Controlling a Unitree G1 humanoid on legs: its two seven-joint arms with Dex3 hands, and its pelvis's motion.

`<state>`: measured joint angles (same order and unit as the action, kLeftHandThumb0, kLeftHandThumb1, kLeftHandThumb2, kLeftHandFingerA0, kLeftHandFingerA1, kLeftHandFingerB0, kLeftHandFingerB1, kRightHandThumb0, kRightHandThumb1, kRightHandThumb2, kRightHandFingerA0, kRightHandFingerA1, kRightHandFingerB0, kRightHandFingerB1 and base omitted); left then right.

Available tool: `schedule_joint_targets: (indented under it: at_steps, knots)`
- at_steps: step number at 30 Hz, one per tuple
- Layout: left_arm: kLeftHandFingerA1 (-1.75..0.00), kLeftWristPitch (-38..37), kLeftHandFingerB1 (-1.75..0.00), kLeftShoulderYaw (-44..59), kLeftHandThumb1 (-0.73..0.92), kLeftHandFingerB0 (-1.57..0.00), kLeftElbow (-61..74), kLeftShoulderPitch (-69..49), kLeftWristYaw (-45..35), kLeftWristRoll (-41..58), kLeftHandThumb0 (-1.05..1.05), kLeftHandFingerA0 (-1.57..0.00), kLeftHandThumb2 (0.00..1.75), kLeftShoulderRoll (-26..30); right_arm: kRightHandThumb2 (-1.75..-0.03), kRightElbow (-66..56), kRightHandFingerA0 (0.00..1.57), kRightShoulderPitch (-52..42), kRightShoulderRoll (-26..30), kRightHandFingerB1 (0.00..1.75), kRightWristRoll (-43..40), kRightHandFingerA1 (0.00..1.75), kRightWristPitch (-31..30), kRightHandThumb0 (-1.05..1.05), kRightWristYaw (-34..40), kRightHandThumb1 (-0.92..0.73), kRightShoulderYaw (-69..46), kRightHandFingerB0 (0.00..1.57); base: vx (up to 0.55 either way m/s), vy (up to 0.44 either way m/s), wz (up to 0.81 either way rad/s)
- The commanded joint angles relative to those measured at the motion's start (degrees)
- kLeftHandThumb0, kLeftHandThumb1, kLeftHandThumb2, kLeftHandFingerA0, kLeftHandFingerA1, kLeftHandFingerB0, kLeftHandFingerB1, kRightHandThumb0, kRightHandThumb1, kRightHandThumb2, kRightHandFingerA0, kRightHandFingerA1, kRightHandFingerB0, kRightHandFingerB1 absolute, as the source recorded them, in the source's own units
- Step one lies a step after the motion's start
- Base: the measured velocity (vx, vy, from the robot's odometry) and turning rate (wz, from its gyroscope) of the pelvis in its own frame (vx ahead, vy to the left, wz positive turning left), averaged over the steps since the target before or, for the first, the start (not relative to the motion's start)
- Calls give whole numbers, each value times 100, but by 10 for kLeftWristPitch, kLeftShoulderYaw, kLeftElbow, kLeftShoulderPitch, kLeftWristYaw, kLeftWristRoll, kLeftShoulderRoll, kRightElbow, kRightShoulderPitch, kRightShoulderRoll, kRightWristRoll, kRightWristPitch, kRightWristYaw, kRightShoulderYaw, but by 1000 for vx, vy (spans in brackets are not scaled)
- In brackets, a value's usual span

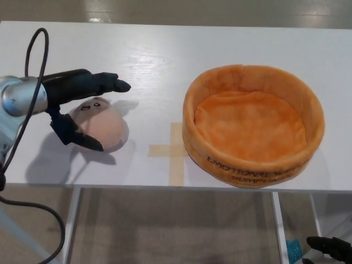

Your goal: Use the left hand to pick up the pink round toy on the left and place it inside the orange plate on the desk.

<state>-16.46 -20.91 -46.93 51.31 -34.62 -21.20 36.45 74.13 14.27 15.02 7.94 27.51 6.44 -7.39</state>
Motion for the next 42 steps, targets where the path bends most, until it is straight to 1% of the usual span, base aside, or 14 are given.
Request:
schedule_joint_targets:
  at_steps: [1,3,4,11,12,14,15,16,17,20,21,22,28,42]
  knots:
    - [-47,2,-48,2,21,0,0,-26,3,-7,-29,0,81,-11,-58,4,74,-2,2,44,-6,60,-1,-40,-2,-58,-1,64,0,0,0]
    - [-47,-4,-47,2,27,0,-2,-35,8,-7,-25,0,82,-14,-58,4,75,-2,2,45,-8,61,1,-39,-3,-57,-3,65,0,0,0]
    - [-35,-10,-32,1,39,-12,-5,-39,12,-9,-39,-19,58,-15,-58,4,74,-3,1,45,-10,61,3,-39,-6,-57,-5,65,0,0,0]
    - [-42,-25,-32,-5,54,-22,-4,-55,13,-18,-27,-31,61,-16,-58,3,74,1,2,44,-6,63,-1,-41,-3,-57,-2,65,0,0,0]
    - [-45,-35,-32,-4,65,-35,-9,-58,13,-15,-19,-53,59,-17,-58,3,74,1,2,44,-6,62,-1,-40,-4,-57,-3,65,0,0,0]
    - [-45,-47,-32,-2,65,-35,-14,-61,14,-11,-19,-53,59,-19,-58,3,74,1,2,44,-7,62,-1,-40,-4,-57,-3,65,0,0,0]
    - [-55,-36,-42,-1,81,-68,-17,-60,8,-8,-18,-99,65,-23,-58,3,73,1,2,44,-7,59,-1,-40,-4,-57,-3,64,0,0,0]
    - [-55,-21,-42,-1,81,-68,-20,-57,0,-6,-18,-99,65,-28,-58,3,73,2,2,44,-7,59,-1,-40,-5,-57,-3,64,0,0,0]
    - [-59,-20,-46,0,83,-76,-23,-55,-3,-4,-19,-112,64,-30,-58,3,73,3,2,44,-7,59,-1,-40,-4,-57,-3,64,0,0,0]
    - [-76,-27,-62,6,83,-89,-33,-56,-2,3,-18,-116,65,-37,-58,3,74,3,2,45,-8,59,2,-41,-3,-56,-4,64,0,0,0]
    - [-98,-29,-75,7,81,-88,-33,-56,1,3,-16,-111,71,-38,-58,2,75,3,2,46,-7,60,3,-39,-2,-57,-3,64,0,0,0]
    - [-103,-29,-80,8,79,-87,-33,-57,4,1,-17,-111,75,-39,-58,2,76,3,2,46,-5,61,5,-40,-1,-57,-2,65,0,0,0]
    - [-107,-30,-83,17,80,-84,-27,-59,8,3,-16,-103,72,-41,-58,3,74,4,3,45,-2,61,3,-41,3,-57,1,65,0,0,0]
    - [-109,-66,-79,75,81,-84,-3,-28,16,41,-13,-101,65,-25,-58,2,74,5,6,45,-6,62,4,-41,-5,-57,-3,64,0,0,0]
